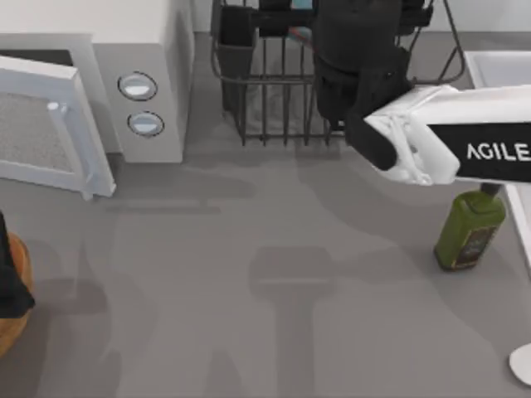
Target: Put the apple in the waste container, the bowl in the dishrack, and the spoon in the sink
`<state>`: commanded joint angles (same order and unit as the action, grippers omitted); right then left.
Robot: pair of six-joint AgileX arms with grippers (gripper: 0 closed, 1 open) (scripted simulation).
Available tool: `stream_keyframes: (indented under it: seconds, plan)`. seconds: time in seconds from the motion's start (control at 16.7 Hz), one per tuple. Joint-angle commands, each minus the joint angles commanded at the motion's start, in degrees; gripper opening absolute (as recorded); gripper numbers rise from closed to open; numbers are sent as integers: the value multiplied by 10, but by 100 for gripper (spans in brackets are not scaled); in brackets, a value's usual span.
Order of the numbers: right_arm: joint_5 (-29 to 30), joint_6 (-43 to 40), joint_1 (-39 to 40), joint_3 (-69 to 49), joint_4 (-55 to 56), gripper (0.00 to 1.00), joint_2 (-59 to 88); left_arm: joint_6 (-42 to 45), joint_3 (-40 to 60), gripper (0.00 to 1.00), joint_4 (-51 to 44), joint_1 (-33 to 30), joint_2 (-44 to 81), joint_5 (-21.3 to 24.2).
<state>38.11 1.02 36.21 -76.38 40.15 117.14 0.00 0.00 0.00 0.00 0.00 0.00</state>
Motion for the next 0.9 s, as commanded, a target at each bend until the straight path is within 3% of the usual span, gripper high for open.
stream_keyframes:
  seconds: [0.48, 0.9]
  plan:
    - [-14, 2, -5, 15, -2, 100, -15, 0, 0, 100, 0, 0, 0, 0]
    - [-157, 12, -90, 224, -58, 100, -242, 0, 0, 100, 0, 0, 0, 0]
